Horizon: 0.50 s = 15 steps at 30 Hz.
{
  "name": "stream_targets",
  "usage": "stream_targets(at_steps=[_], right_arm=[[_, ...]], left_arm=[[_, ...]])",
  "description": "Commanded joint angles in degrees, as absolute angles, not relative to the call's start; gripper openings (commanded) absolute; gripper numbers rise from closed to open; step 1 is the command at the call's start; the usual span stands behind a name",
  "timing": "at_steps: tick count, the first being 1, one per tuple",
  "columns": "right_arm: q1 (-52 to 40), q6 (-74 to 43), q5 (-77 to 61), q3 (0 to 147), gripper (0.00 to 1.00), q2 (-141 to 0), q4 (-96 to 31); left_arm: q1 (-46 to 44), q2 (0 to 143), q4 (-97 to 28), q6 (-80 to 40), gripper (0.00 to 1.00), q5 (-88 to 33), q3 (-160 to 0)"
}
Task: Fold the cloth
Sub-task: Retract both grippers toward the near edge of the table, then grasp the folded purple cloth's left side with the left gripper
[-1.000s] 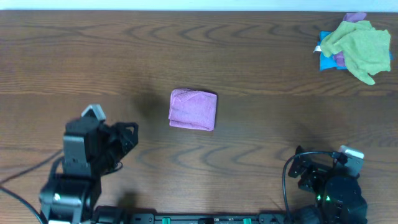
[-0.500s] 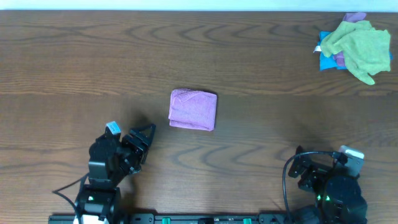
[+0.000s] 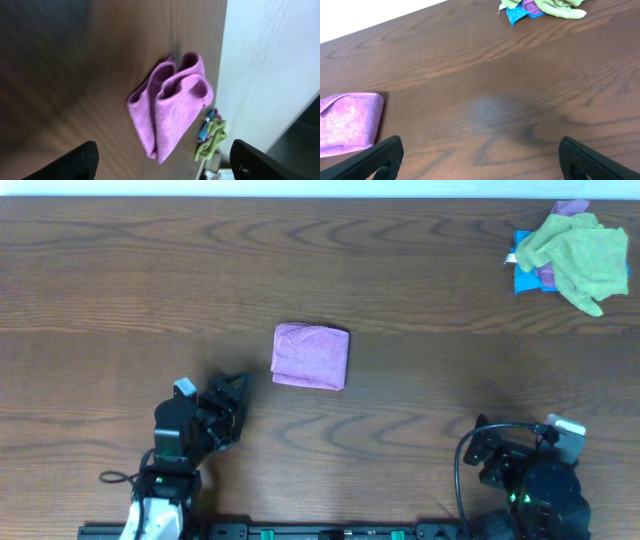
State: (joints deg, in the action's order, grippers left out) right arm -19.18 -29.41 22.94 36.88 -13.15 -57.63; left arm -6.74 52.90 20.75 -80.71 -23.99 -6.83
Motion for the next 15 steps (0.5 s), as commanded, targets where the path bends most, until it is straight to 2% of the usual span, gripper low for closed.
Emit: stream_targets(at_steps=[1, 6, 15], right_arm=[[-18.9, -30.2, 23.8, 36.7, 0.99, -13.0, -57.7], [-18.9, -30.2, 23.8, 36.7, 0.99, -13.0, -57.7], [-18.9, -30.2, 23.8, 36.7, 0.99, -13.0, -57.7]], left_arm=[[-6.4, 59.4, 25.5, -82.8, 0.85, -25.9, -7.0], [-6.5, 71.0, 30.9, -82.7, 0.85, -30.2, -9.9], [-8.5, 84.6, 31.5, -76.2, 0.84, -34.2, -20.7]])
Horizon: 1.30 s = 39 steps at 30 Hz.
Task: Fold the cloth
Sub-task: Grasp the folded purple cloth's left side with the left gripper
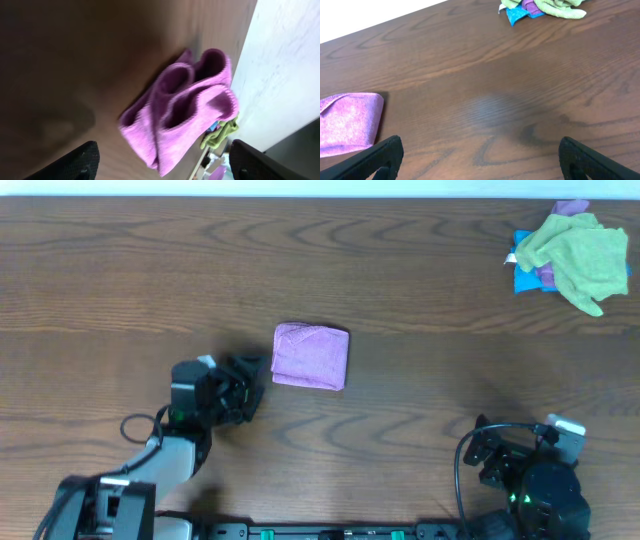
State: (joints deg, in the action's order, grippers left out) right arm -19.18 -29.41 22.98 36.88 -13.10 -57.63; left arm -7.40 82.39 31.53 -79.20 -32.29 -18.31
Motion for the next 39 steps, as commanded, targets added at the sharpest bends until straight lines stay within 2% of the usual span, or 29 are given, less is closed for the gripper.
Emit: stream_targets(at_steps=[1, 7, 21, 30, 39], right_arm=[[-18.9, -30.2, 23.8, 36.7, 0.99, -13.0, -57.7], [-18.9, -30.2, 23.8, 36.7, 0.99, -13.0, -57.7], [-18.9, -30.2, 23.8, 36.7, 0.99, -13.0, -57.7], [-18.9, -30.2, 23.8, 36.7, 0.99, -13.0, -57.7], [-18.9, -30.2, 23.8, 36.7, 0.99, -13.0, -57.7]], left_arm=[[-9.3, 85.9, 31.5, -76.2, 0.84, -34.2, -21.7], [-11.3, 91.2, 31.5, -75.2, 0.84, -34.9, -25.1], [-11.6, 91.6, 27.6, -73.3, 0.80, -34.4, -25.1], [-16.6, 91.6, 27.4, -73.7, 0.80, -27.8, -25.1], [-17.0, 91.6, 25.4, -73.6, 0.77, -20.9, -25.1]])
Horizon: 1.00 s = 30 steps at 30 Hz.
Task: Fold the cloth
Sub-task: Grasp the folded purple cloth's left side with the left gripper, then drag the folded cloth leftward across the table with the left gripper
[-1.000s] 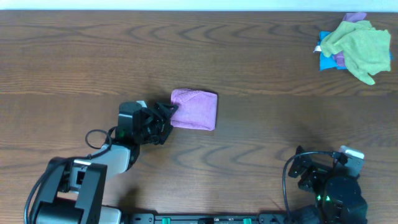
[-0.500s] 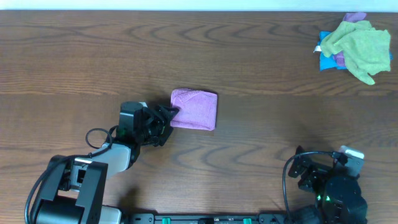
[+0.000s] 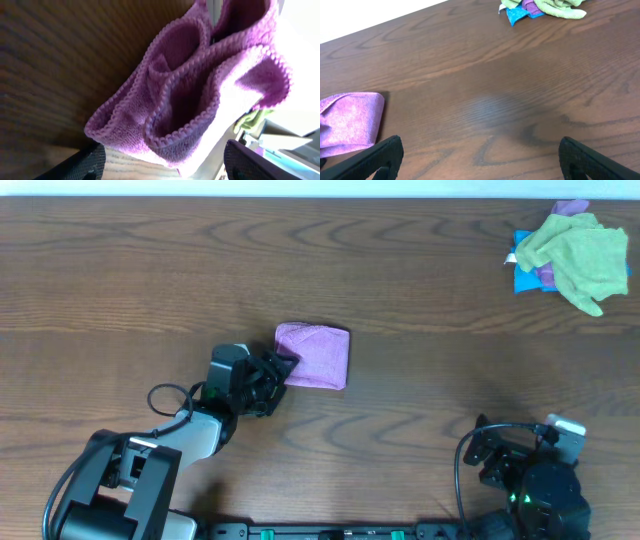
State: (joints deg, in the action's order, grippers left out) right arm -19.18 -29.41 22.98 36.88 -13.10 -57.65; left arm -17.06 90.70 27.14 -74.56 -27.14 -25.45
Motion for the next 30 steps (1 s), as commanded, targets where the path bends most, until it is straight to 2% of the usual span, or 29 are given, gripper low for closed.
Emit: stream_targets(at_steps=[1, 11, 15, 19, 30], right_arm=[[-18.9, -30.2, 23.8, 36.7, 0.99, -13.0, -57.7], [-18.9, -30.2, 23.8, 36.7, 0.99, -13.0, -57.7], [-18.9, -30.2, 23.8, 36.7, 0.99, -13.0, -57.7], [-18.9, -30.2, 23.8, 36.7, 0.99, -13.0, -57.7], [-18.9, -30.2, 23.8, 36.7, 0.99, -13.0, -57.7]], left_arm=[[-17.0, 91.7, 25.5, -73.6, 0.77, -20.5, -25.1], [-17.0, 97.4, 28.6, -73.7, 0.74, -21.0, -25.2], [-17.0, 99.3, 29.9, -73.7, 0.69, -21.0, -25.3], [-17.0, 101.6, 31.3, -73.7, 0.59, -20.7, -25.3], [-17.0, 107.8, 36.5, -73.7, 0.17, -20.8, -25.6]])
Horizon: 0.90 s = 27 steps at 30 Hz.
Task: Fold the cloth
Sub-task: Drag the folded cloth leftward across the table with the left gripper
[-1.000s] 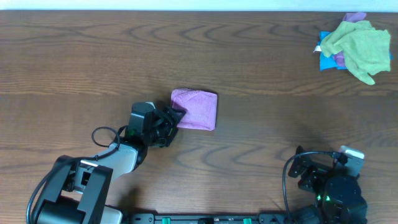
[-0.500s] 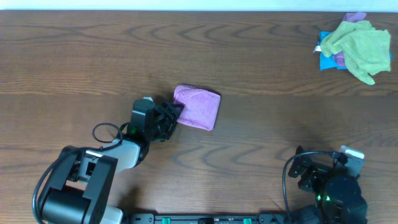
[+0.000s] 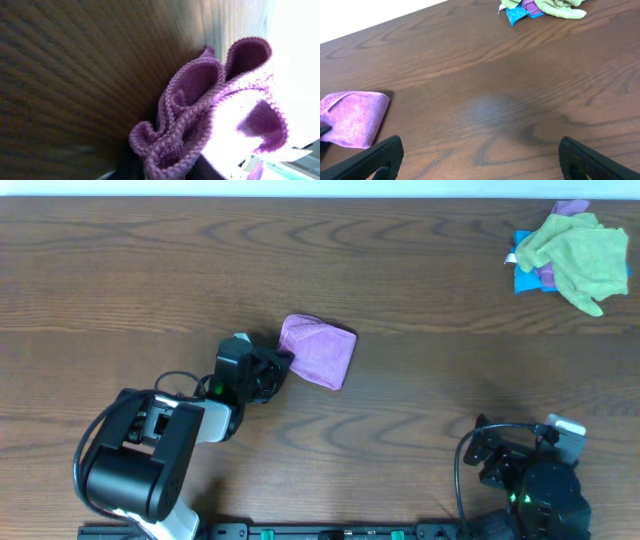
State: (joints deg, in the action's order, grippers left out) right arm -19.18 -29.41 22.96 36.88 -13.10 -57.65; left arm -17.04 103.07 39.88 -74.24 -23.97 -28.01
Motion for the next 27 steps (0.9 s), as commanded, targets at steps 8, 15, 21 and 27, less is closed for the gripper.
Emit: stream_targets(at_steps=[8, 15, 21, 27], right_arm=[[-18.9, -30.2, 23.8, 36.7, 0.99, -13.0, -57.7], [-18.9, -30.2, 23.8, 36.7, 0.99, -13.0, -57.7], [-18.9, -30.2, 23.8, 36.7, 0.99, -13.0, -57.7], [-18.9, -30.2, 23.8, 36.7, 0.99, -13.0, -57.7]], left_arm=[[-14.8, 108.0, 36.9, -64.9, 0.06, -25.3, -27.2], [-7.9, 106.8, 36.5, -57.9, 0.06, -36.3, -28.8], [-2.0, 99.6, 29.8, -52.6, 0.06, -39.0, -28.8], [3.4, 87.5, 16.9, -47.7, 0.06, -38.3, -28.8]])
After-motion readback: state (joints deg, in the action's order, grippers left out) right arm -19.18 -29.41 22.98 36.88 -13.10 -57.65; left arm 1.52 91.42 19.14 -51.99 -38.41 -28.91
